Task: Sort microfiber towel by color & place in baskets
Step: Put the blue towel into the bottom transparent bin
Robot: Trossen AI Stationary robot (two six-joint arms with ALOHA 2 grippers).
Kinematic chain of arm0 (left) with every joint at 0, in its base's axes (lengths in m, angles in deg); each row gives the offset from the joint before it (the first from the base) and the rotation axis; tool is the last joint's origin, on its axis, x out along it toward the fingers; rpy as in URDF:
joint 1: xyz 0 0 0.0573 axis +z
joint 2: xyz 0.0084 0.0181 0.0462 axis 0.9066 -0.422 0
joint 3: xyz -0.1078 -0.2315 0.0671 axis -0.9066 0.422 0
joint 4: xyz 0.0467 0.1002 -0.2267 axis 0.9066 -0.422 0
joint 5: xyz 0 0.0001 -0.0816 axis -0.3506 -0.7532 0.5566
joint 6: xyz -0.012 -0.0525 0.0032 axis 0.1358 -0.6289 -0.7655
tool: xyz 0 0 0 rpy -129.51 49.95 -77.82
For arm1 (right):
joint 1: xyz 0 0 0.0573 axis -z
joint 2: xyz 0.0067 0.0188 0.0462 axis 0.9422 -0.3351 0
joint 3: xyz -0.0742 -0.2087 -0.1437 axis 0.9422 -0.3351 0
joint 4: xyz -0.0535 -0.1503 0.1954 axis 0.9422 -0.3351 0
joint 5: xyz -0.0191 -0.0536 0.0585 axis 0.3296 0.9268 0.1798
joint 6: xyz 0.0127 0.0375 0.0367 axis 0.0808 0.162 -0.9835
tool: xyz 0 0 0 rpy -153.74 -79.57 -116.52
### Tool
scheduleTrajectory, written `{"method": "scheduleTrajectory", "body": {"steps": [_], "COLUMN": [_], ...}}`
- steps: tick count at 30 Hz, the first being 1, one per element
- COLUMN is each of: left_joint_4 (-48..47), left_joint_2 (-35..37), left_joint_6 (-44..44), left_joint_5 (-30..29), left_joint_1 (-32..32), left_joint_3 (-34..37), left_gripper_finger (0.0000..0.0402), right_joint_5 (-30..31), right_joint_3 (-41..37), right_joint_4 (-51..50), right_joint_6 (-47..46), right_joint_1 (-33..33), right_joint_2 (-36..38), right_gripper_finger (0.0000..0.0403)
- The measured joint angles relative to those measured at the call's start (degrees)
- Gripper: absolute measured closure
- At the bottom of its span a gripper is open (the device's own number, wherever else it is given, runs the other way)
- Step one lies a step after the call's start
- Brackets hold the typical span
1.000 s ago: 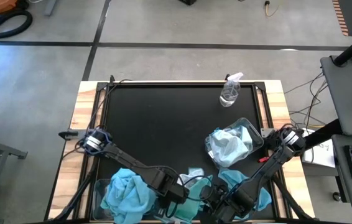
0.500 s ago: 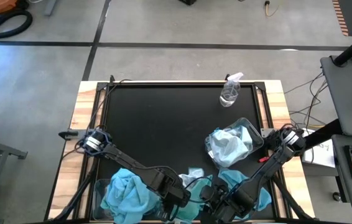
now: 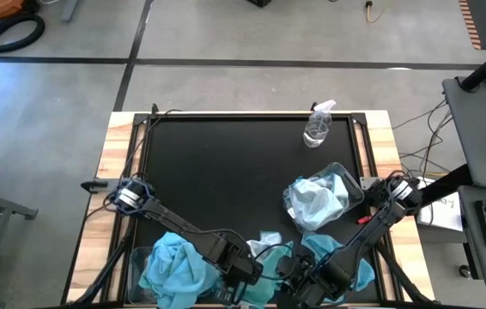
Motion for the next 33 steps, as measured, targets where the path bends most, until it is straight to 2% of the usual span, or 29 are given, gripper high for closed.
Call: {"method": "scheduleTrajectory", "body": {"steps": [4,7,16,19,24,33], "left_joint_4": [-6.30,-15.73,-39.25,-37.89,-42.42,-42.33], "left_joint_2": [0.09,0.16,0.35,4.91,10.35,13.53], "left_joint_6": [-0.03,0.04,-5.54,-8.09,-17.43,-24.26], "left_joint_5": [-0.01,-2.27,-21.46,-28.38,-37.35,-40.06], "left_joint_1": [0.00,0.00,-3.78,-5.73,-8.77,-16.76], "left_joint_3": [-1.60,-6.85,-30.63,-27.66,-24.81,-24.37], "left_gripper_finger": [0.0399,0.0400,0.0401,0.0401,0.0401,0.0401], "right_joint_5": [-0.02,0.01,0.05,0.06,0.11,0.09], "right_joint_3": [0.00,0.00,0.00,-0.02,-0.09,-0.17], "right_joint_4": [0.00,0.00,-0.51,-1.18,-1.32,-1.28], "right_joint_6": [0.02,0.04,0.07,0.04,0.02,-0.55], "right_joint_1": [0.00,0.00,0.00,0.00,-0.02,-0.02], "right_joint_2": [0.00,0.00,0.00,0.00,0.00,0.00], "right_gripper_finger": [0.0232,0.0232,0.0232,0.0232,0.0232,0.0232]}}
